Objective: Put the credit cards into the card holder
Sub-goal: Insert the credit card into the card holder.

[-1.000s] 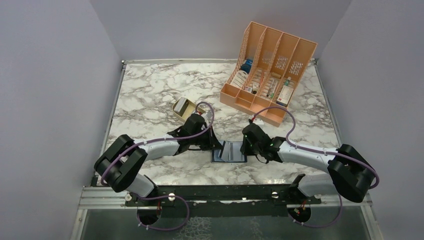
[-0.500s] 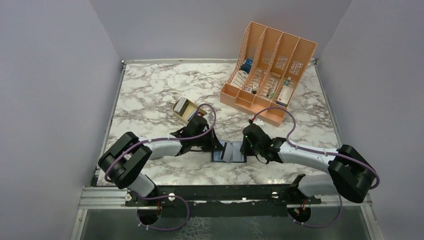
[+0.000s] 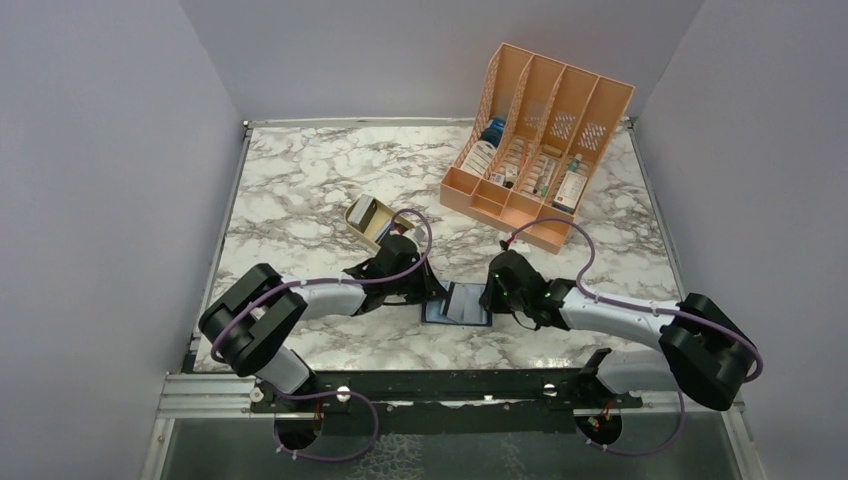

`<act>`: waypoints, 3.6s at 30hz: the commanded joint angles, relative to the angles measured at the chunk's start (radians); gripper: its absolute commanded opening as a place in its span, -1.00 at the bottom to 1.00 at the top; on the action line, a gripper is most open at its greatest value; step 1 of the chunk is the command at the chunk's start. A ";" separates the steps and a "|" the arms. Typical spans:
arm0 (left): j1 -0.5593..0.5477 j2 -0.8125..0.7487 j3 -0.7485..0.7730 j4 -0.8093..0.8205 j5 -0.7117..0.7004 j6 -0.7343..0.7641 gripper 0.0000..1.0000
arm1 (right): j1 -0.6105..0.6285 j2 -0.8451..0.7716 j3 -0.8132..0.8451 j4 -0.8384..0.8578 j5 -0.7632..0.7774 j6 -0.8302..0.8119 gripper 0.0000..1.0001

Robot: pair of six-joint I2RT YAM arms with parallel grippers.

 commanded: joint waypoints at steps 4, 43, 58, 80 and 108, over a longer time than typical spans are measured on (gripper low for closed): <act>-0.035 0.064 -0.012 0.022 -0.099 -0.011 -1.00 | 0.009 -0.008 -0.051 -0.011 -0.103 0.042 -0.56; -0.093 0.003 -0.066 0.104 -0.171 0.042 -1.00 | 0.009 -0.069 -0.088 0.049 -0.131 0.144 -0.54; -0.092 -0.092 -0.122 0.122 -0.246 0.189 -1.00 | 0.009 -0.099 -0.106 0.034 -0.121 0.147 -0.57; -0.120 0.021 -0.079 0.168 -0.194 0.050 -0.67 | 0.009 -0.095 -0.131 0.087 -0.153 0.192 -0.50; -0.166 0.049 -0.054 0.333 -0.053 0.075 -0.77 | 0.009 -0.066 -0.089 0.107 -0.044 0.072 -0.62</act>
